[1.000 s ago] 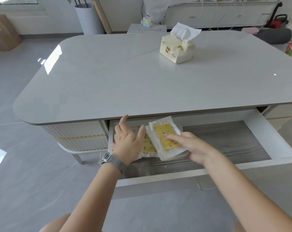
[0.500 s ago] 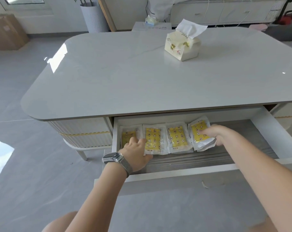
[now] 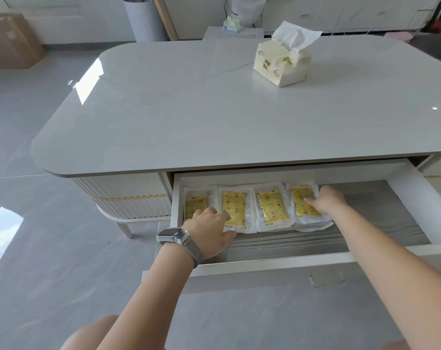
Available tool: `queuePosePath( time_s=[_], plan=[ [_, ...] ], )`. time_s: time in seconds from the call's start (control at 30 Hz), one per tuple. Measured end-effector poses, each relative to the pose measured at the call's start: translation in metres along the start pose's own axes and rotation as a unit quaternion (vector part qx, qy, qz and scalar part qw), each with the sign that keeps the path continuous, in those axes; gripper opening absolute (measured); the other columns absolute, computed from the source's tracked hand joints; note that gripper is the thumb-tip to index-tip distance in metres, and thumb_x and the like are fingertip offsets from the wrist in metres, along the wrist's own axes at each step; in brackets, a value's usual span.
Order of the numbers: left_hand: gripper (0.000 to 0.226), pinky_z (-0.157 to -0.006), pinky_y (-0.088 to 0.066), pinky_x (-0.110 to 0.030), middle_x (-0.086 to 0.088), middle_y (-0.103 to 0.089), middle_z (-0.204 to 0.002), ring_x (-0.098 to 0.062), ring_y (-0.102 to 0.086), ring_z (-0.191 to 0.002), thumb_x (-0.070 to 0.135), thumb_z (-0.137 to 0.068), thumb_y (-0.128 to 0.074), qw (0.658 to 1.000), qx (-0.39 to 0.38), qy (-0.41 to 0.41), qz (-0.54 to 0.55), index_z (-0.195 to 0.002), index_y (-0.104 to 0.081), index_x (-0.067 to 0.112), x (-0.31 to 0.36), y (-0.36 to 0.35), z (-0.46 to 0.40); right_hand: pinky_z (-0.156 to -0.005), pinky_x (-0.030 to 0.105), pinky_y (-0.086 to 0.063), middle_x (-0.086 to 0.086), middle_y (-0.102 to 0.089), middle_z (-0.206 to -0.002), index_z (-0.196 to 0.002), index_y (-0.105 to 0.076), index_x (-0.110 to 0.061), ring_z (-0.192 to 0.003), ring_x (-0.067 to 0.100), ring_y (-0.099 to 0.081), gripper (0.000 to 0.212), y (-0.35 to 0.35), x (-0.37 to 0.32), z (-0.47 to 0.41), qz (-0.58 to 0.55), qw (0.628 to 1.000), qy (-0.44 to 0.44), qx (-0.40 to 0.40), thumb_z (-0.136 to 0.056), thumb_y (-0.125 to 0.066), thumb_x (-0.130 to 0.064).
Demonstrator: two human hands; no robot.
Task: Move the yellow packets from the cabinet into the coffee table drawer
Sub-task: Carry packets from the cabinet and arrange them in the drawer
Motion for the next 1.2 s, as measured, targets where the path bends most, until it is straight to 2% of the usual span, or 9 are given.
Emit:
queuePosePath(
  time_s=[0.17,0.27,0.4,0.5,0.6,0.73,0.87,1.0,1.2],
  plan=[
    [0.045,-0.109,-0.036,-0.046,-0.005,-0.048,-0.143,-0.028,-0.036,-0.135,0.043,-0.100,-0.040,1.000,0.007,-0.021,0.002,-0.141,-0.042,0.024,0.002,-0.003,-0.007,-0.046,0.025,-0.028,0.004,-0.044,-0.063,-0.065,-0.040,-0.009,-0.055,0.014,-0.042,0.045,-0.001,0.000,-0.003,0.039,0.999,0.019,0.000,-0.096,-0.057,-0.036],
    [0.043,-0.108,-0.037,-0.045,-0.004,-0.050,-0.140,-0.028,-0.038,-0.133,0.042,-0.100,-0.040,0.999,0.023,-0.024,0.012,-0.140,-0.044,0.024,-0.001,-0.003,-0.009,-0.049,0.025,-0.032,0.007,-0.053,-0.075,-0.079,-0.052,-0.003,-0.073,0.023,-0.055,0.039,0.000,-0.002,-0.003,0.055,0.998,0.015,-0.011,-0.095,-0.059,-0.037],
    [0.042,-0.106,-0.040,-0.045,-0.003,-0.055,-0.135,-0.027,-0.043,-0.129,0.041,-0.100,-0.041,0.999,0.032,-0.025,0.020,-0.138,-0.046,0.023,-0.007,-0.004,-0.011,-0.083,0.034,-0.049,0.016,-0.059,-0.119,-0.126,-0.052,0.001,-0.113,0.035,-0.057,0.060,0.001,-0.005,-0.002,0.062,0.998,-0.015,0.003,-0.089,-0.065,-0.045],
    [0.044,-0.098,-0.046,-0.041,-0.003,-0.065,-0.121,-0.025,-0.054,-0.118,0.039,-0.100,-0.043,0.996,0.066,-0.034,0.046,-0.140,-0.042,0.020,-0.011,-0.004,-0.014,-0.097,0.040,-0.048,0.018,-0.050,-0.135,-0.140,-0.041,-0.003,-0.121,0.035,-0.051,0.072,0.007,-0.011,0.006,0.018,0.999,-0.025,-0.025,-0.087,-0.067,-0.043],
    [0.042,-0.088,-0.052,-0.040,0.001,-0.071,-0.106,-0.022,-0.061,-0.105,0.037,-0.100,-0.043,0.986,0.144,-0.044,0.071,-0.138,-0.042,0.019,-0.014,0.003,-0.014,-0.103,0.040,-0.040,0.013,-0.044,-0.147,-0.147,-0.037,-0.009,-0.131,0.033,-0.045,0.066,0.024,-0.014,0.026,-0.028,0.997,0.032,-0.057,-0.094,-0.060,-0.039],
    [0.037,-0.086,-0.052,-0.039,0.002,-0.069,-0.108,-0.021,-0.062,-0.101,0.035,-0.100,-0.041,0.976,0.193,-0.062,0.080,-0.133,-0.049,0.019,-0.015,0.011,-0.015,-0.102,0.035,-0.040,0.007,-0.051,-0.143,-0.141,-0.048,-0.017,-0.129,0.028,-0.048,0.055,0.035,-0.023,0.050,0.031,0.992,0.099,-0.069,-0.094,-0.057,-0.044],
    [0.037,-0.096,-0.047,-0.039,0.003,-0.059,-0.126,-0.019,-0.053,-0.116,0.035,-0.100,-0.040,0.980,0.160,-0.063,0.098,-0.135,-0.049,0.024,-0.001,0.010,-0.010,-0.101,0.035,-0.044,0.004,-0.051,-0.143,-0.148,-0.035,-0.021,-0.129,0.025,-0.049,0.066,0.020,-0.044,0.059,0.099,0.982,0.130,-0.093,-0.092,-0.054,-0.052],
    [0.041,-0.104,-0.039,-0.030,0.008,-0.048,-0.138,-0.016,-0.042,-0.126,0.031,-0.100,-0.038,0.976,0.181,-0.023,0.119,-0.140,-0.043,0.030,0.002,0.016,0.015,-0.097,0.034,-0.047,0.002,-0.049,-0.144,-0.147,-0.036,-0.020,-0.124,0.021,-0.052,0.062,0.019,-0.062,0.075,0.101,0.974,0.150,-0.133,-0.094,-0.054,-0.047],
    [0.046,-0.100,-0.043,-0.033,0.006,-0.042,-0.143,-0.019,-0.043,-0.126,0.022,-0.098,-0.041,0.986,0.079,0.077,0.122,-0.143,-0.037,0.029,0.000,0.066,0.064,-0.086,0.033,-0.052,-0.002,-0.058,-0.132,-0.140,-0.045,-0.023,-0.111,0.018,-0.059,0.052,0.075,-0.082,0.103,0.169,0.963,0.163,-0.132,-0.092,-0.055,-0.041]
  ],
)
Point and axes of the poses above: each hand's wrist, its own z-axis away from the middle knuckle, its own y-axis out of the back of the hand, x = y × z, the point moved 2 cm from there along -z, towards the middle knuckle
